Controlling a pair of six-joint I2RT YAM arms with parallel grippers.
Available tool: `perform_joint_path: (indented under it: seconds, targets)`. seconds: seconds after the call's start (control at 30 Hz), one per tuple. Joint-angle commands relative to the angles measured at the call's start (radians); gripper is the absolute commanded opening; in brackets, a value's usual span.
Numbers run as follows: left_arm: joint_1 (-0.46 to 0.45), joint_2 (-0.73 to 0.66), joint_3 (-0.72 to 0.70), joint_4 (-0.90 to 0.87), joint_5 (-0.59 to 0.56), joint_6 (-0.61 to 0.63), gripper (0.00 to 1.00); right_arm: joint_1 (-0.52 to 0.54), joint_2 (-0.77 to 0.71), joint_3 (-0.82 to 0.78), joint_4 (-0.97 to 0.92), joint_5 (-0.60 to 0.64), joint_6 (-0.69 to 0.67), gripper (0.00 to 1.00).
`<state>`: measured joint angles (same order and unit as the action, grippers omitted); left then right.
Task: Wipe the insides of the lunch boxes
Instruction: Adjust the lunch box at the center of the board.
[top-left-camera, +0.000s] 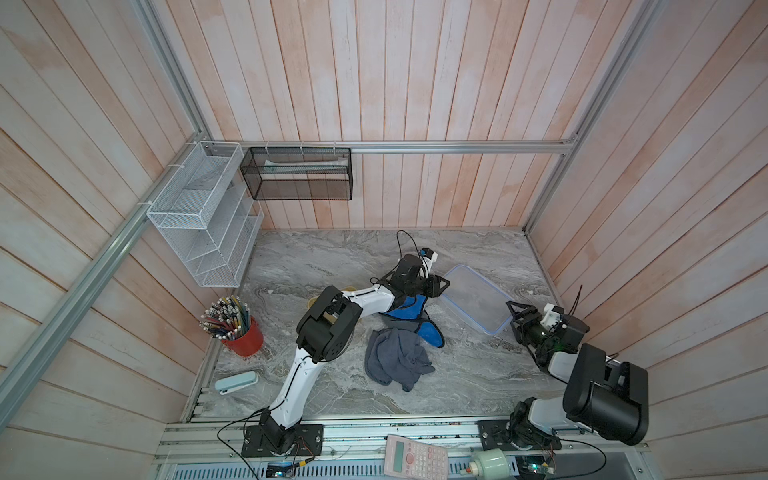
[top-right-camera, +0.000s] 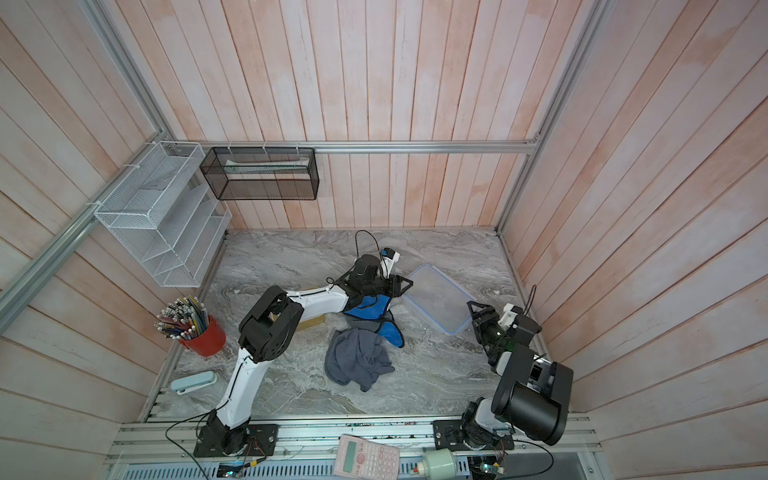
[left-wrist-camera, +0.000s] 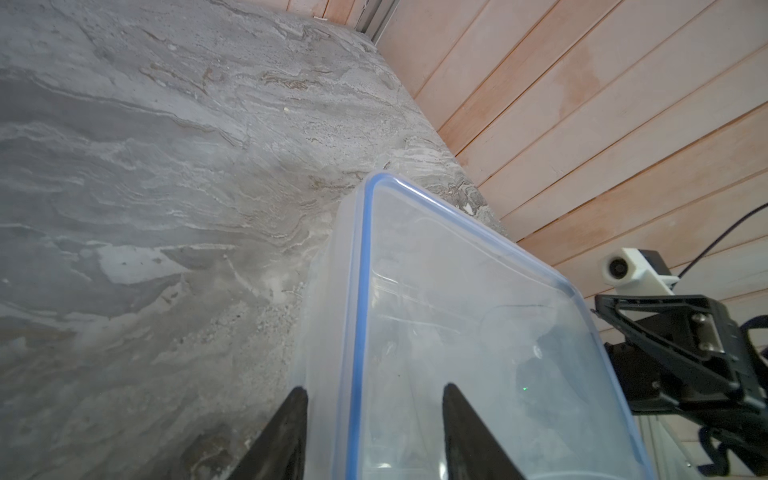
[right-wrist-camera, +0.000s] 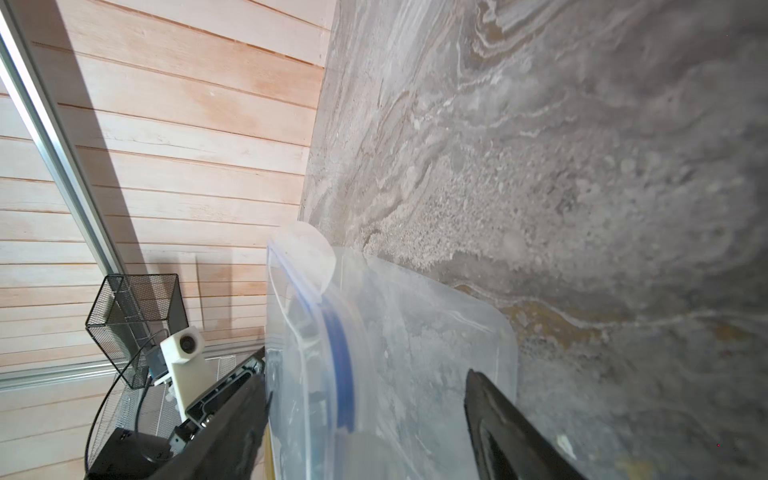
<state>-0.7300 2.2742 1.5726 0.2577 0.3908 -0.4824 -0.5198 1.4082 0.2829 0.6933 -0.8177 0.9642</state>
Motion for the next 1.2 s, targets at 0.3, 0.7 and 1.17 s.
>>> perform_joint_path:
  seconds: [0.3, 0.7, 1.17]
  targets:
    - [-0.002, -0.110, -0.072, 0.054, -0.034, -0.102, 0.71, -0.106, -0.106, -0.028, -0.111, -0.117, -0.163, 0.92]
    - [0.004, 0.039, 0.113, -0.049, -0.010, -0.076, 0.76, -0.105, -0.087, -0.125, 0.033, -0.178, -0.085, 0.78]
    - [-0.049, 0.119, 0.183, -0.089, 0.042, -0.065, 0.74, -0.104, -0.019, -0.094, 0.100, -0.180, -0.055, 0.63]
